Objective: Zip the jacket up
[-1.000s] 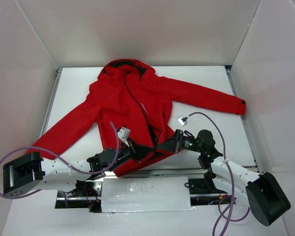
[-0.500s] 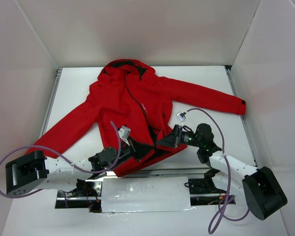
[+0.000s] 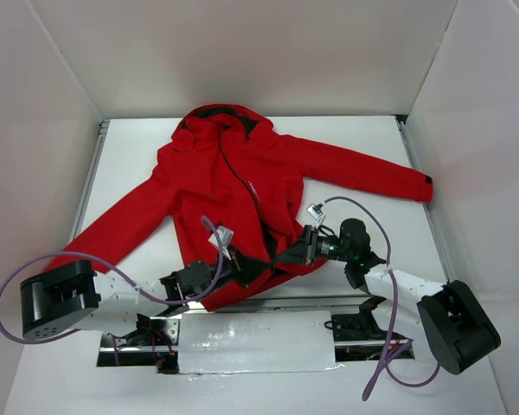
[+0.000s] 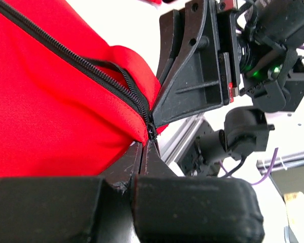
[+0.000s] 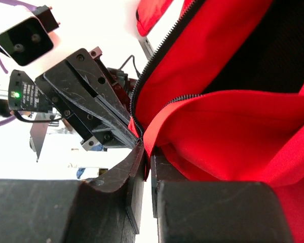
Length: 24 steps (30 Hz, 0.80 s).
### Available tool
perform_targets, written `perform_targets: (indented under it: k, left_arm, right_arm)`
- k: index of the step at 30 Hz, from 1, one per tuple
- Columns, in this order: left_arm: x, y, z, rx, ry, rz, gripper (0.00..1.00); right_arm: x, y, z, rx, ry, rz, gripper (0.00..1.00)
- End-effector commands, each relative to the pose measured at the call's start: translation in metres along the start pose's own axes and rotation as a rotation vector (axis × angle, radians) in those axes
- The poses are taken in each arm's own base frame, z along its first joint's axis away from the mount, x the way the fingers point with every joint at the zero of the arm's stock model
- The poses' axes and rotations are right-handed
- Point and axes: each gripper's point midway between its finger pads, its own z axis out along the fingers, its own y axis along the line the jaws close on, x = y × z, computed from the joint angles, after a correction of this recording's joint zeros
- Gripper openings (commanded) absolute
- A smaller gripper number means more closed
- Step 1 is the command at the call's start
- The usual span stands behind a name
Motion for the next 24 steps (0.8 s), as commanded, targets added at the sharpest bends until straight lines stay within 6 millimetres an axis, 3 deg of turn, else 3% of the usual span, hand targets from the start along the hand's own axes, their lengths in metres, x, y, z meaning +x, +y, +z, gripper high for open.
perform_targets:
  k: [1,7,15,18,20,21,22,24]
  left_arm:
    - [0.038,-0.008,-0.013,0.077,0.156,-0.002,0.0]
    - [0.046,-0.008,-0.017,0.097,0.18,-0.032,0.0]
    - [0.052,-0.006,-0.016,0.09,0.203,-0.043,0.0]
    - [0.05,-0.007,-0.016,0.087,0.197,-0.045,0.0]
    - [0.049,-0.007,-0.016,0.081,0.197,-0.04,0.0]
    - [0.048,-0.007,-0.015,0.079,0.194,-0.039,0.0]
    - [0.047,-0.007,-0.015,0.077,0.196,-0.037,0.0]
    - [0.046,-0.009,-0.015,0.083,0.193,-0.032,0.0]
  right_arm:
    - [-0.024,0.004,0.0,-0.002,-0.115,-0.103,0.14]
    - [-0.01,-0.015,-0.008,0.097,-0.099,-0.147,0.22]
    - [-0.008,-0.02,-0.012,0.134,-0.099,-0.162,0.24]
    - [-0.01,-0.024,-0.013,0.174,-0.098,-0.161,0.34]
    - [-0.021,-0.013,-0.015,0.182,-0.126,-0.208,0.39]
    - [-0.016,-0.018,-0.019,0.229,-0.108,-0.181,0.41]
    - [-0.03,-0.011,-0.02,0.262,-0.151,-0.227,0.41]
    - [-0.025,-0.003,-0.027,0.309,-0.154,-0.244,0.46]
